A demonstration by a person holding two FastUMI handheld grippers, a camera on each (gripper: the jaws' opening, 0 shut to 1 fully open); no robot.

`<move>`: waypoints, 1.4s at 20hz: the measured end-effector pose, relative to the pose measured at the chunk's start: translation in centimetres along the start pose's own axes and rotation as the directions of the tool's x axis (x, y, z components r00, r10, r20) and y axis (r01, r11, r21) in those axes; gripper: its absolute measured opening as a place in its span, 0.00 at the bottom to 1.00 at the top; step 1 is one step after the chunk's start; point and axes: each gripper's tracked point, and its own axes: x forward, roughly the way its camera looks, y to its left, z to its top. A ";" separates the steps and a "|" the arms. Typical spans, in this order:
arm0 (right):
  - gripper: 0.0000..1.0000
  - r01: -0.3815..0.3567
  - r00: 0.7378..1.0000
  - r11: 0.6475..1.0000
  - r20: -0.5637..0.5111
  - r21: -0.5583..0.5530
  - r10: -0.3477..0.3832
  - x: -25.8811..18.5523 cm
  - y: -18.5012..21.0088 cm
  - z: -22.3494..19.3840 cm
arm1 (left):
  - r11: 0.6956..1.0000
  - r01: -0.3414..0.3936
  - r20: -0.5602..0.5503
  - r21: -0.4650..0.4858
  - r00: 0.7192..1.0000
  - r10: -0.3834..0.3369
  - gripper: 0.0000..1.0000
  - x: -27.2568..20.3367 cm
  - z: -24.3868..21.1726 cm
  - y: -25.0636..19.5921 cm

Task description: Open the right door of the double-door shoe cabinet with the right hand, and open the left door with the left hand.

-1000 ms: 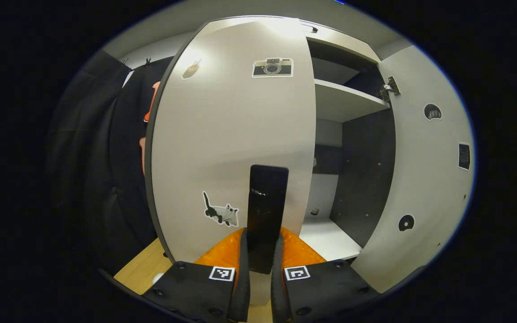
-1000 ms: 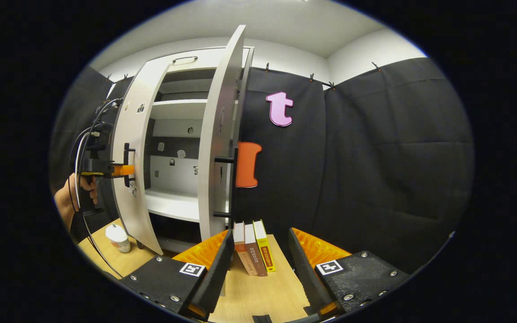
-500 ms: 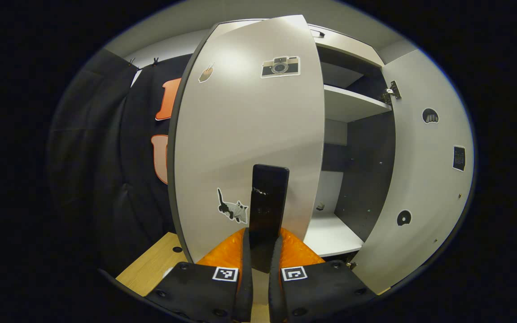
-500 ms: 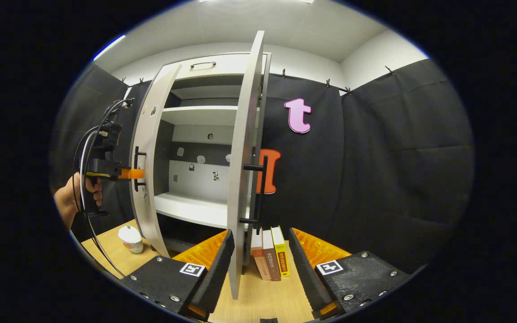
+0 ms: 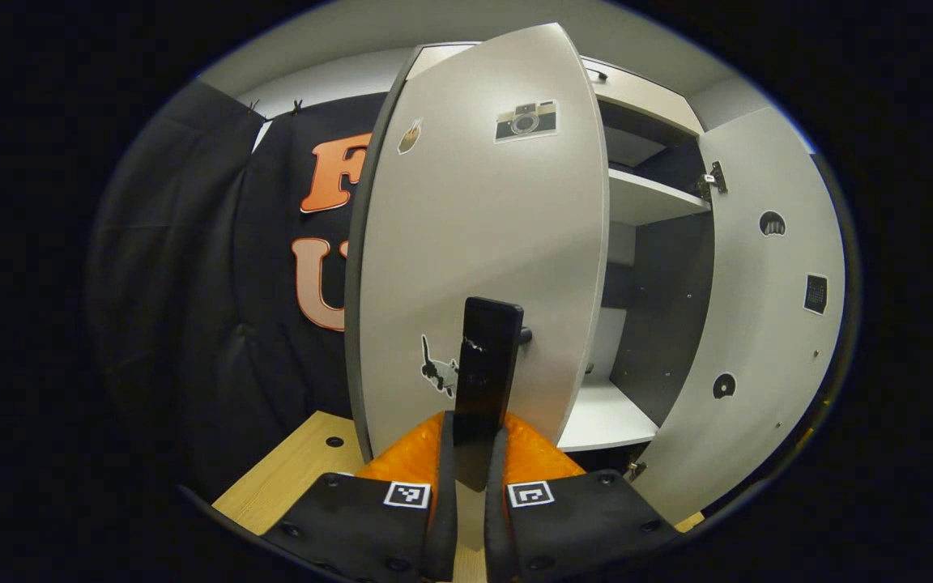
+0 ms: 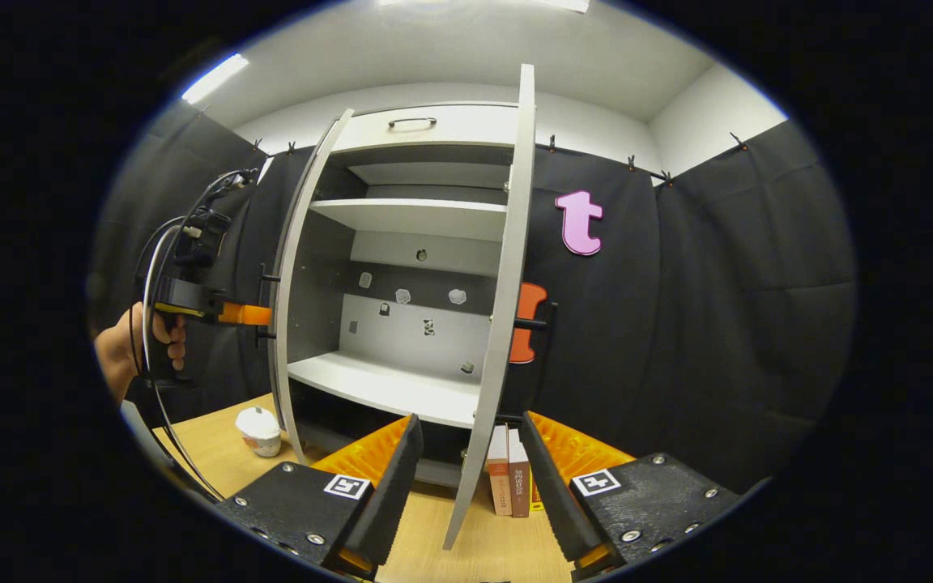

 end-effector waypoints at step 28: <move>0.76 -0.169 0.985 0.986 0.025 -0.001 0.169 6.5 8.3 2.3 | 0.950 -0.282 0.252 0.131 0.937 0.244 0.26 -8.1 4.3 11.3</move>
